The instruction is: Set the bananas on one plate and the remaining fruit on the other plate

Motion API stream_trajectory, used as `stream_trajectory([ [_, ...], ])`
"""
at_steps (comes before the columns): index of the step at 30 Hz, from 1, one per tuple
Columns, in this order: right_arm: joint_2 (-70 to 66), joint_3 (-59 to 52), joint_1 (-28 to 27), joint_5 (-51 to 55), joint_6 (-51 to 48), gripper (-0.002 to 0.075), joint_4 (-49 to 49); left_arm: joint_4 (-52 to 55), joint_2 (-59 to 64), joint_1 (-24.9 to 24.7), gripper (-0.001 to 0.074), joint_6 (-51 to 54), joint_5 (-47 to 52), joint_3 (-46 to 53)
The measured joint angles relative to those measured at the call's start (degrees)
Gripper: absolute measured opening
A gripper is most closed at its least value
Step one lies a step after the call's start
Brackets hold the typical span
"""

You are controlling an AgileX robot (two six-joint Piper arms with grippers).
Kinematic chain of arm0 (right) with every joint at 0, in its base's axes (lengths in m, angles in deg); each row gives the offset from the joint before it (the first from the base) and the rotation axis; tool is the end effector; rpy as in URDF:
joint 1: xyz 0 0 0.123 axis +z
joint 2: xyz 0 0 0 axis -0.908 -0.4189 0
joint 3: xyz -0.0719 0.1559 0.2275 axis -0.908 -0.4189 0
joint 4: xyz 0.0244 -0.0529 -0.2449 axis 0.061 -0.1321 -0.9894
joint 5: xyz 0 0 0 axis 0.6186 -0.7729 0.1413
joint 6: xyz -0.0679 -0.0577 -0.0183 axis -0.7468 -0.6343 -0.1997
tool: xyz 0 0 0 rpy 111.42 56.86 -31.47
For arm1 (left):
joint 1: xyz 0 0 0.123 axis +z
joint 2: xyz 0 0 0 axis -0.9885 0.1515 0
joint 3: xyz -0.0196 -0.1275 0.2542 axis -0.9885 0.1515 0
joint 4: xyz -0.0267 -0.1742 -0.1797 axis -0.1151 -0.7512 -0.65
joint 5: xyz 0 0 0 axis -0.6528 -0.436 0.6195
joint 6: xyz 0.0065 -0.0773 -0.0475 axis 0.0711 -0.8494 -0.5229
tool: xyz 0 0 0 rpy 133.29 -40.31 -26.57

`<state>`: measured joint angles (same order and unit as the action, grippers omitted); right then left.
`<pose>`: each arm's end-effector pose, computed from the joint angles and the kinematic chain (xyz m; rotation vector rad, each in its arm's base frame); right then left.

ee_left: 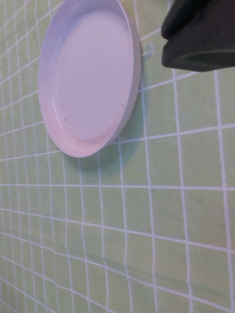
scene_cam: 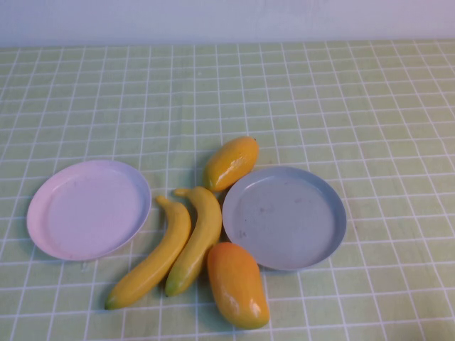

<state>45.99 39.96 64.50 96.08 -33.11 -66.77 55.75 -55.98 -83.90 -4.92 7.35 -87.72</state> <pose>0.0532 0.0044 0.1745 -0.0464 1.8344 0.0275 0.0524 -0.0016 0.1718 0.0724 1.8702 0.0010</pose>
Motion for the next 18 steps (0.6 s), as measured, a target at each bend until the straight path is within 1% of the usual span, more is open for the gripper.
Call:
stream_trajectory([
  [13,0.0,0.0,0.0,0.0,0.0,-0.0016,0.0,-1.1,0.0,0.0,0.0003,0.0,-0.2,0.0],
  [18,0.0,0.0,0.0,0.0,0.0,-0.0016,0.0,-7.6,0.0,0.0,0.0003,-1.1,-2.1,0.0],
])
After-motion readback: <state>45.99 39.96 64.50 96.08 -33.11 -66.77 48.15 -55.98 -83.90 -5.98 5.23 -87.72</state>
